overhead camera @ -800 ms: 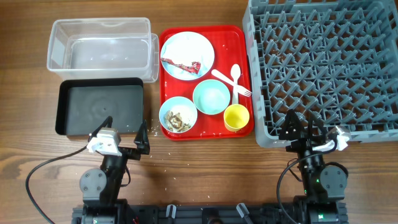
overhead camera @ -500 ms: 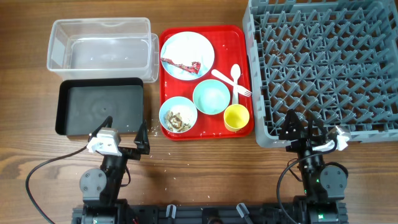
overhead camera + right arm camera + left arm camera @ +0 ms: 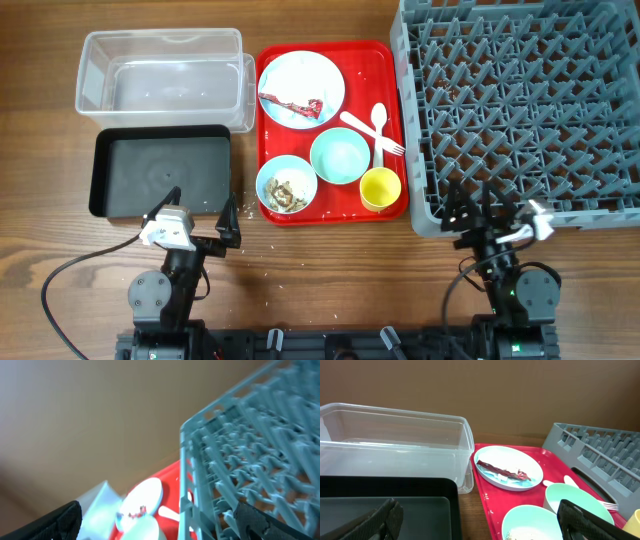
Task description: Sort waste into correct bins and load items into the dishwasher rack
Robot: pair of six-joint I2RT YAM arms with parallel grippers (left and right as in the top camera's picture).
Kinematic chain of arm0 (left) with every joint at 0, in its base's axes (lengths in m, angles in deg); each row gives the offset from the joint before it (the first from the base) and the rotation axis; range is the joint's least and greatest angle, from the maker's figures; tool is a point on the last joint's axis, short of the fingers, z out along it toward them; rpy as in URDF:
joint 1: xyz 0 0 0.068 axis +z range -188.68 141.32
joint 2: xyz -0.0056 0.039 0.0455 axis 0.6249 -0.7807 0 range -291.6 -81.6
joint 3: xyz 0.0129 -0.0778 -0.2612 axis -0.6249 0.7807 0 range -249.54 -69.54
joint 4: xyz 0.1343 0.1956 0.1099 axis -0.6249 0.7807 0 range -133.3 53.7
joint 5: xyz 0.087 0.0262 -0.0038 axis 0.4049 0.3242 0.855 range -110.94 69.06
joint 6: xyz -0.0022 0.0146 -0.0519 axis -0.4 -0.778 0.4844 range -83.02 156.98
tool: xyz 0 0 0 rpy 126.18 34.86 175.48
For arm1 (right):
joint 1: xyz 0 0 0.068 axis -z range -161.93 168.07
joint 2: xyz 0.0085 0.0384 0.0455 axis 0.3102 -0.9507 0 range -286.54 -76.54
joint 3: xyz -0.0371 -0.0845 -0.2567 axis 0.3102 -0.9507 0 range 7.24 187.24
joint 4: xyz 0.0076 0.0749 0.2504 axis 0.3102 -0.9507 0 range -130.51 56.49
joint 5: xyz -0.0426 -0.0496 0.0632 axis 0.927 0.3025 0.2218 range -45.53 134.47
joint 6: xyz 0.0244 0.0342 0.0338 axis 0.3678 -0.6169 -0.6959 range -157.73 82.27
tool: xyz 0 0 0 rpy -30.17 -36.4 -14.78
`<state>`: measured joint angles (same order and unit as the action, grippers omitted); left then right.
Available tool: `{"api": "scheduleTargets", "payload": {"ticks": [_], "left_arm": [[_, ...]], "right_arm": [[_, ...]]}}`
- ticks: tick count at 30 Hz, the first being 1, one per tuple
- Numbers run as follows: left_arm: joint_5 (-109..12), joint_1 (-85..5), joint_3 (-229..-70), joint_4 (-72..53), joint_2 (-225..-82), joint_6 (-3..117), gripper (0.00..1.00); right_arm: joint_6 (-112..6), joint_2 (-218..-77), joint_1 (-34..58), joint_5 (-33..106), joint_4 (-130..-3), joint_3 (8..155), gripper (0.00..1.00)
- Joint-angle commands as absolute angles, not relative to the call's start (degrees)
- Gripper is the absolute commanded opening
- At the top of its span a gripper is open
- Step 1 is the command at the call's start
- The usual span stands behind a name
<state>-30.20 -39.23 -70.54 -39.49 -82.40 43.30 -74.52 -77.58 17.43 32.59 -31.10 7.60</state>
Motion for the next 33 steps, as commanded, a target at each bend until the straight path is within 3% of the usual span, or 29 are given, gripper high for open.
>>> {"api": "scheduleTargets", "payload": {"ticks": [1, 6, 12, 15, 17, 21, 23, 28, 30, 33], "left_arm": [[-30.81, -38.78, -70.56, -39.66, -81.98, 43.85, 1.00], [-32.73, -38.78, -83.48, -30.13, -86.44, 43.74, 1.00], [-33.91, -38.91, -105.03, -22.16, -110.35, 43.17, 1.00], [-35.49, -41.35, -123.87, -14.53, -132.58, 43.17, 1.00], [-35.22, -45.03, -144.54, -1.96, -153.41, 43.17, 1.00], [-35.14, -50.38, -186.33, 23.70, -192.36, 43.17, 1.00], [-35.36, -52.24, -193.57, 22.32, -202.83, 43.17, 1.00], [-33.21, -55.80, -193.79, 8.16, -215.11, 43.52, 1.00], [-23.73, -56.44, -193.72, 8.16, -218.61, 55.67, 1.00], [-22.09, -56.79, -193.50, 10.48, -221.10, 66.19, 1.00]], "right_arm": [[-58.53, -77.82, 17.58, 23.74, -31.78, 10.62, 1.00], [-44.69, -92.40, 17.58, 25.25, -41.42, 28.32, 1.00], [-39.66, -116.97, 17.56, 25.05, -55.40, 51.41, 1.00], [-39.18, -128.18, 17.56, 25.07, -67.67, 64.32, 1.00], [-39.23, -135.30, 17.56, 25.05, -76.32, 73.00, 1.00], [-39.44, -139.83, 17.56, 23.06, -78.40, 74.70, 1.00], [-39.44, -140.35, 17.56, 22.45, -78.68, 74.70, 1.00], [-39.40, -140.35, 17.56, 22.49, -79.47, 74.68, 1.00], [-39.38, -140.42, 17.56, 22.49, -79.47, 74.68, 1.00], [-39.42, -141.27, 17.56, 22.49, -79.47, 74.68, 1.00]]}}
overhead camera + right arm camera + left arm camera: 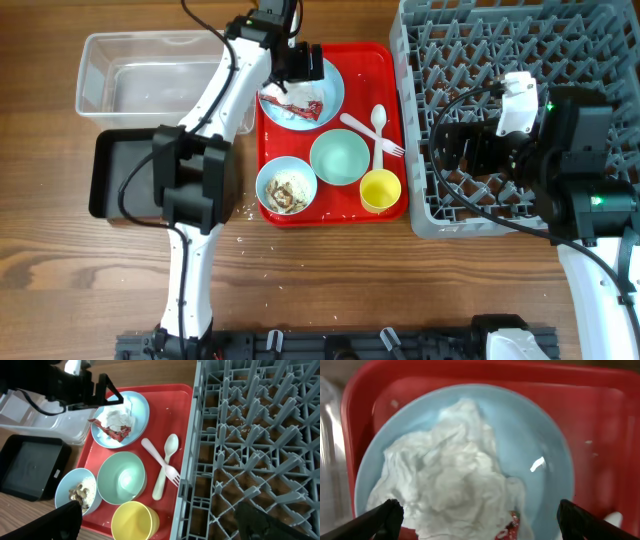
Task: Sort waste into correct bins and load items into the dishwasher rack
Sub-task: 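Reach left gripper to white plate and grasp the crumpled tissue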
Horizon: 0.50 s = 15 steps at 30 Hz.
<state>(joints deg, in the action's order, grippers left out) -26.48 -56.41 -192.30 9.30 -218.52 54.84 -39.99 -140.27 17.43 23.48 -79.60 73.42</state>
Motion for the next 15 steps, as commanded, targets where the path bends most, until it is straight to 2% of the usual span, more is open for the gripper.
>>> {"api": "scheduleTargets", "payload": {"ticks": [1, 6, 7, 8, 9, 10, 12, 15], "left_arm": [[-21.89, -56.96, -193.50, 10.37, -221.91, 67.76, 1.00], [-21.89, -58.14, -193.39, 11.77, -225.15, 67.91, 0.97], [-21.91, -58.29, -193.29, 11.88, -225.36, 67.89, 0.89], [-21.89, -58.38, -193.29, 12.01, -225.41, 67.87, 0.73], [-21.89, -58.45, -193.29, 12.20, -225.41, 67.87, 0.39], [-21.89, -58.45, -193.29, 12.42, -225.41, 67.83, 0.29], [-21.89, -58.45, -193.29, 13.14, -225.41, 67.43, 0.04], [-24.19, -58.18, -193.33, 13.32, -224.58, 65.23, 0.04]], "right_arm": [[-39.42, -141.99, 17.56, 22.47, -79.49, 74.68, 1.00], [-39.49, -145.62, 17.56, 22.43, -80.98, 74.68, 1.00], [-39.47, -145.75, 17.56, 22.43, -81.06, 74.68, 1.00], [-39.44, -145.77, 17.56, 22.45, -81.04, 74.68, 1.00], [-39.44, -145.77, 17.56, 22.45, -81.00, 74.68, 1.00], [-39.44, -145.77, 17.56, 22.45, -81.02, 74.68, 1.00], [-39.42, -145.77, 17.56, 22.47, -81.00, 74.68, 1.00], [-39.44, -145.77, 17.56, 22.45, -81.06, 74.68, 1.00]]}}
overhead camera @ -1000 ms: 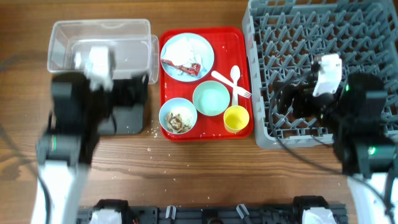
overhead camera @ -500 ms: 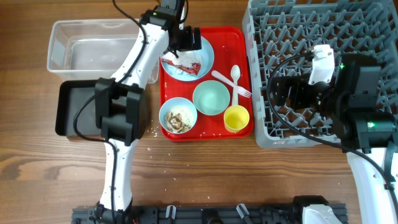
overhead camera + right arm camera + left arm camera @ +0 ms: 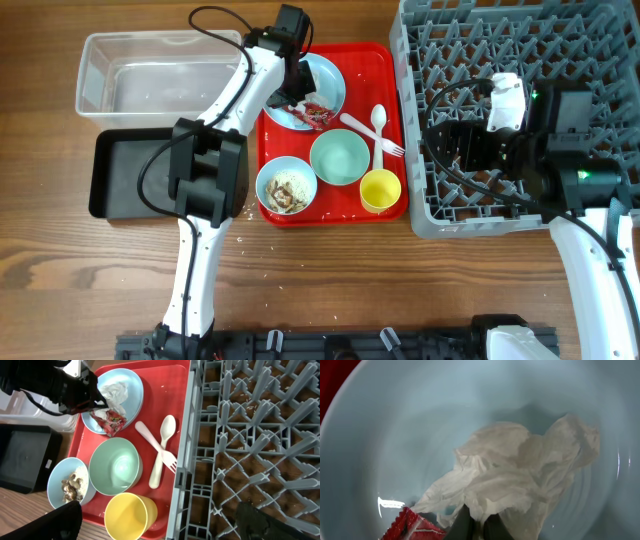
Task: Sort waste into correct bins and load items into the dishwasher rack
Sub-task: 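Reach left gripper to white plate and grasp the crumpled tissue, then carry tissue with left gripper to clear bin and release, then grasp red strawberry-cake wrapper beside red tray with left gripper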
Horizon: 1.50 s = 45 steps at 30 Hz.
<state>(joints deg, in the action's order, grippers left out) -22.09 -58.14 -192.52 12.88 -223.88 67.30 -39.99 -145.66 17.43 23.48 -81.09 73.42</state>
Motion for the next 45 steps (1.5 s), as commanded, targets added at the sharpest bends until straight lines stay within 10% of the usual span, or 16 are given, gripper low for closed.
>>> {"api": "scheduleTargets", "payload": {"ticks": [1, 26, 28, 35, 45], "left_arm": [[-25.72, -57.75, -193.33, 13.51, -223.31, 64.37, 0.04], [-24.91, -36.68, -193.29, 21.25, -205.15, 57.88, 0.04], [-23.75, -35.13, -193.29, 20.97, -208.53, 56.64, 1.00], [-23.57, -36.33, -193.37, 22.34, -204.25, 56.66, 1.00], [-16.78, -62.75, -177.77, 29.91, -203.16, 72.92, 1.00]], "right_arm": [[-39.42, -145.77, 17.56, 22.45, -81.06, 74.68, 1.00], [-39.44, -145.75, 17.56, 22.43, -81.13, 74.68, 1.00], [-39.44, -145.77, 17.56, 22.03, -81.20, 74.68, 1.00], [-39.40, -145.77, 17.56, 22.05, -81.55, 74.68, 1.00], [-39.23, -145.77, 17.56, 22.08, -82.57, 74.68, 1.00]]}}
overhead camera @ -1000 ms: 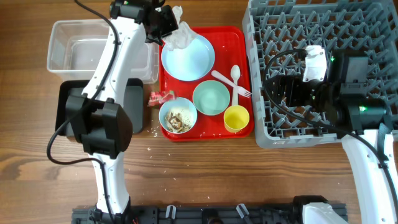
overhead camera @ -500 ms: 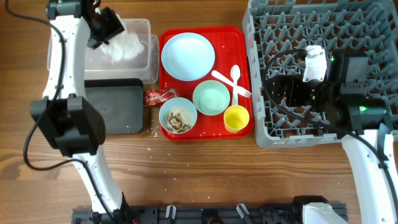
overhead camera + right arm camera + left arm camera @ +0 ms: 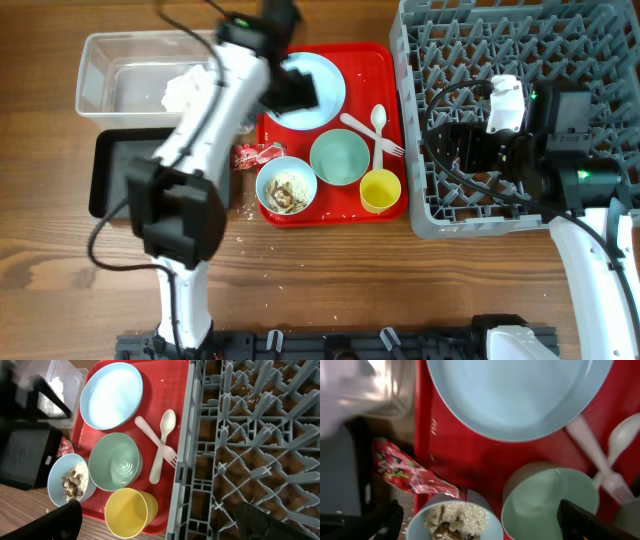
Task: Sort waste into correct bins and load items into the dishwasher rack
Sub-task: 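Grasp red strawberry-cake wrapper beside red tray with left gripper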
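Observation:
The light blue plate (image 3: 308,78) at the back of the red tray (image 3: 385,60) is bare, as the left wrist view shows of the plate (image 3: 520,395). A white tissue (image 3: 182,88) lies in the clear bin (image 3: 100,60). The red wrapper (image 3: 250,155) lies at the tray's left edge beside the black bin (image 3: 120,170); the left wrist also sees this wrapper (image 3: 405,472). My left gripper (image 3: 293,92) (image 3: 480,525) is open above the tray, holding nothing. My right gripper (image 3: 462,148) (image 3: 162,525) is open over the rack's (image 3: 520,70) left part.
On the tray stand a blue bowl of food scraps (image 3: 287,188), a green bowl (image 3: 340,157) and a yellow cup (image 3: 380,188), with a white spoon (image 3: 378,122) and fork (image 3: 362,130) crossed by the rack's wall. Crumbs dot the table in front of the black bin.
My left gripper, then shut on the tissue on the plate, is now open. The tissue is in the clear bin, the wrapper is off the plate beside the tray. The right arm barely moved.
Both arms were low at the table's front edge, tissue and wrapper on the plate. Then my left gripper was open over the plate and the right over the rack. Then the left was shut on the tissue. Now the plate is bare.

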Robot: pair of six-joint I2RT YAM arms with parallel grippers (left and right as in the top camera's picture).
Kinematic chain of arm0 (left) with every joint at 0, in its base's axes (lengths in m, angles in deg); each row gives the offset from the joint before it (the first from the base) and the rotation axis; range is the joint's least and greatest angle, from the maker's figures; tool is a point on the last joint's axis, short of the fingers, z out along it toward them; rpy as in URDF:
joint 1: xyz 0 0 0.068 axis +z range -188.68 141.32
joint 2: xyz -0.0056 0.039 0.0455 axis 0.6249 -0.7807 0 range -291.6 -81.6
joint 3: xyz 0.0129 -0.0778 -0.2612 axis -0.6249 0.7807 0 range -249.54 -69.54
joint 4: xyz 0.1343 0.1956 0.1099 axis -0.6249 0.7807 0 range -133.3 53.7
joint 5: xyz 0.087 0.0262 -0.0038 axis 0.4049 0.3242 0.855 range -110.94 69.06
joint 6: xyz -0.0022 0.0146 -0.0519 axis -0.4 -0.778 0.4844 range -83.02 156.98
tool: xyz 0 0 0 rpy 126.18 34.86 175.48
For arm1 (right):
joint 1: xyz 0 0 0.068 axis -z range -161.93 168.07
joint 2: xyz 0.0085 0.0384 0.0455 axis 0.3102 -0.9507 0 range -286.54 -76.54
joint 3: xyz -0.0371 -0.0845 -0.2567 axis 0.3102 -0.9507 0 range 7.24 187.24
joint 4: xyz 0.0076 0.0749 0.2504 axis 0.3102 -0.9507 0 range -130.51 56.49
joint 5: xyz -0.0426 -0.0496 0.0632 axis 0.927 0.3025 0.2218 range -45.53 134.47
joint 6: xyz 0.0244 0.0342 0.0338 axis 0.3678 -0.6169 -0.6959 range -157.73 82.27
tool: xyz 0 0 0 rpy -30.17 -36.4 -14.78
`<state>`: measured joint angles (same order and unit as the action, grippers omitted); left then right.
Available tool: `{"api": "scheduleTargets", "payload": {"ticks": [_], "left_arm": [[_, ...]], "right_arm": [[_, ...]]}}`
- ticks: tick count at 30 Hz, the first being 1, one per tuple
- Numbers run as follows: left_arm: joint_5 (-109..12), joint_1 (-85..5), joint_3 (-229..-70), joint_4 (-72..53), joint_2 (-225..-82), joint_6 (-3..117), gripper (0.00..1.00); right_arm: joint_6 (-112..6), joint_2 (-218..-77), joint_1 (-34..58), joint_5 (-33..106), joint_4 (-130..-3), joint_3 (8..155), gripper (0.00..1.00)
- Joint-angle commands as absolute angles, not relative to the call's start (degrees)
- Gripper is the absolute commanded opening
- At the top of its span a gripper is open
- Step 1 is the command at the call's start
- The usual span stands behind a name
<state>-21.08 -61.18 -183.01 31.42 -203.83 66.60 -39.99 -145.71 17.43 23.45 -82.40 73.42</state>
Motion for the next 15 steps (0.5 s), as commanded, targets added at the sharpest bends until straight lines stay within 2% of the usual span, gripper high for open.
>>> {"api": "scheduleTargets", "payload": {"ticks": [1, 2, 6, 14, 15], "left_arm": [[-16.78, -63.47, -175.32, 28.11, -203.16, 73.73, 1.00], [-16.75, -63.71, -173.07, 26.24, -203.16, 73.99, 0.96], [-16.10, -63.08, -169.79, 21.75, -203.16, 75.19, 0.93], [-15.68, -63.21, -166.07, 18.41, -203.20, 74.76, 0.56], [-15.66, -63.21, -166.07, 18.21, -203.20, 74.76, 0.42]], "right_arm": [[-39.23, -145.77, 17.56, 22.08, -82.66, 74.68, 1.00], [-39.25, -145.77, 17.56, 22.05, -82.64, 74.68, 1.00], [-39.25, -145.77, 17.56, 22.08, -82.86, 74.68, 1.00], [-39.25, -145.77, 17.56, 22.08, -82.88, 74.68, 1.00], [-39.27, -145.77, 17.56, 22.08, -82.86, 74.68, 1.00]]}}
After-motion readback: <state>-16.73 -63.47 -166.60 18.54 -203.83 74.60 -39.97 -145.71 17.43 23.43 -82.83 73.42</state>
